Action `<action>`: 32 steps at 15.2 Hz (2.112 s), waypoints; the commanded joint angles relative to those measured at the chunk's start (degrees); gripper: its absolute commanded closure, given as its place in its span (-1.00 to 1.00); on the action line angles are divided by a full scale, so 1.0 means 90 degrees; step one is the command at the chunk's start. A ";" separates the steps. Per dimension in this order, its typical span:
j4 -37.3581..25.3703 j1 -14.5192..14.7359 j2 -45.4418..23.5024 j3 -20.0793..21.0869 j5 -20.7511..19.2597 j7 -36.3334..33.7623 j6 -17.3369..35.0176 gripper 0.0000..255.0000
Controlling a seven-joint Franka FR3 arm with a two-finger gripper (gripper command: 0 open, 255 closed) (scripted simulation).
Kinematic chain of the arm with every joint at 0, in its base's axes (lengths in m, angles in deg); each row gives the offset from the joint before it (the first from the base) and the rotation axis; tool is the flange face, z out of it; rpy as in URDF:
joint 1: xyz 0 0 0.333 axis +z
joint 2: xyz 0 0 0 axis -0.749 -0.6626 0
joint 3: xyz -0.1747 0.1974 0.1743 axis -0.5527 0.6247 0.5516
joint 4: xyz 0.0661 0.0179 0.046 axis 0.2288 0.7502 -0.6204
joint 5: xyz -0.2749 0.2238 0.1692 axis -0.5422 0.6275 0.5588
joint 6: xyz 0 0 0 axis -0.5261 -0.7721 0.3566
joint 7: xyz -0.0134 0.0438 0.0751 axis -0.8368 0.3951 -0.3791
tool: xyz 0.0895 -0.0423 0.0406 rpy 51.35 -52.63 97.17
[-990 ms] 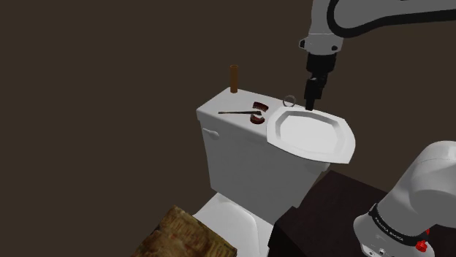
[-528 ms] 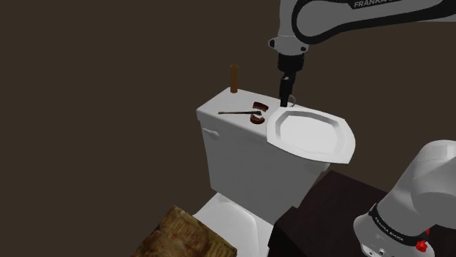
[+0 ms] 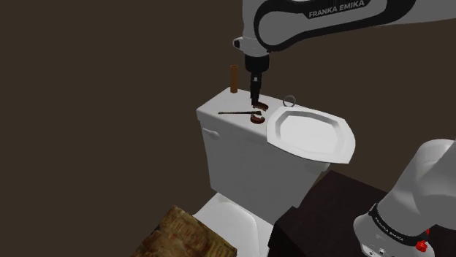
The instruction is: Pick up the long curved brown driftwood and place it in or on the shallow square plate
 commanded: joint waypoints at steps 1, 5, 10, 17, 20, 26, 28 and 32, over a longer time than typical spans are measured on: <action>-0.0334 0.0095 -0.0351 0.0103 -0.0131 0.0166 0.0136 -1.00; -0.0448 0.0163 -0.0613 0.0174 -0.0240 0.0264 0.0363 -1.00; -0.0101 0.0140 -0.0678 0.0151 -0.0265 0.0247 0.0777 -1.00; -0.0063 0.0138 -0.0688 0.0149 -0.0269 0.0244 0.0824 -1.00; -0.0063 0.0138 -0.0687 0.0149 -0.0269 0.0244 0.0823 1.00; -0.0057 0.0140 -0.0686 0.0151 -0.0269 0.0239 0.0827 1.00; -0.0063 0.0138 -0.0688 0.0149 -0.0269 0.0244 0.0824 1.00; -0.0357 0.0141 -0.0647 0.0151 -0.0248 0.0289 0.0492 1.00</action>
